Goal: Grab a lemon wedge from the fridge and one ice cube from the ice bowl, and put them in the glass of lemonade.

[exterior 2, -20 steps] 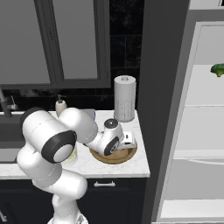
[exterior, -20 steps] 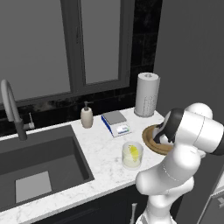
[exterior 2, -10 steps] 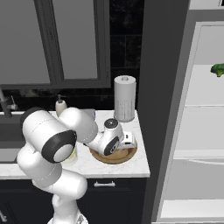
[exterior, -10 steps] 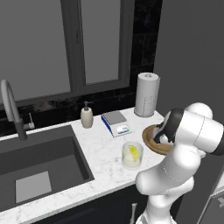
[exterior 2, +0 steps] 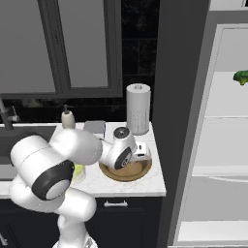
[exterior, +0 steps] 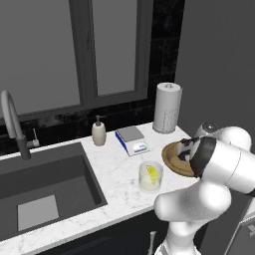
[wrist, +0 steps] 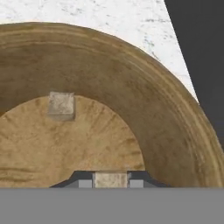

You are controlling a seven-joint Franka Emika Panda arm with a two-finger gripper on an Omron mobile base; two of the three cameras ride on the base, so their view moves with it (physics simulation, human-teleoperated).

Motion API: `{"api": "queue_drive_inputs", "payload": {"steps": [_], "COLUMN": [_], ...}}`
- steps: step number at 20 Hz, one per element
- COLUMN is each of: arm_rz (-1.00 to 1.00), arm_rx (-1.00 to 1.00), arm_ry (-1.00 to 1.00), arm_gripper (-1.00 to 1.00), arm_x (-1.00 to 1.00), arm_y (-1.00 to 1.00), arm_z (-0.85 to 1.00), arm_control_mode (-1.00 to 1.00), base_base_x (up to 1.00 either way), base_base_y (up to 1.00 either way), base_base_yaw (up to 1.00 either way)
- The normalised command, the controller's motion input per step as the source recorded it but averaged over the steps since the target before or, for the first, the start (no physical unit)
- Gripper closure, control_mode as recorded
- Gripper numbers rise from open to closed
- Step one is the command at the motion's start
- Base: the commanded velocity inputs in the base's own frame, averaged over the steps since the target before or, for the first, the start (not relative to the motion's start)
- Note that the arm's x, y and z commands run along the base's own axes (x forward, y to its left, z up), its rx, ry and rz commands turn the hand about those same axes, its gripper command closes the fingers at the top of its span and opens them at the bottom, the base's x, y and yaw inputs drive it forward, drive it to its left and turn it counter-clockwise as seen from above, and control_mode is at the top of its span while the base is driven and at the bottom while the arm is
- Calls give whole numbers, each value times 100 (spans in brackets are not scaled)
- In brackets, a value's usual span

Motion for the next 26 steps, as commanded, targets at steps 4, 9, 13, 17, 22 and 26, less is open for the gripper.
{"api": "queue_drive_inputs", "payload": {"steps": [4,9,13,17,22,26], "arm_rz": [0,0,0,0,0,0], "arm_rx": [0,0,0,2,5,9], "arm_ry": [-1,0,0,0,0,0], "arm_gripper": [100,100,100,100,100,100], "arm_x": [-13,-21,-15,-11,-14,-13], "arm_y": [24,37,36,36,38,38], "arm_z": [60,47,42,37,33,40], "arm_control_mode": [-100,-100,-100,-100,-100,-100], "base_base_x": [0,0,0,0,0,0], "base_base_y": [0,0,0,0,0,0], "base_base_yaw": [0,0,0,0,0,0]}}
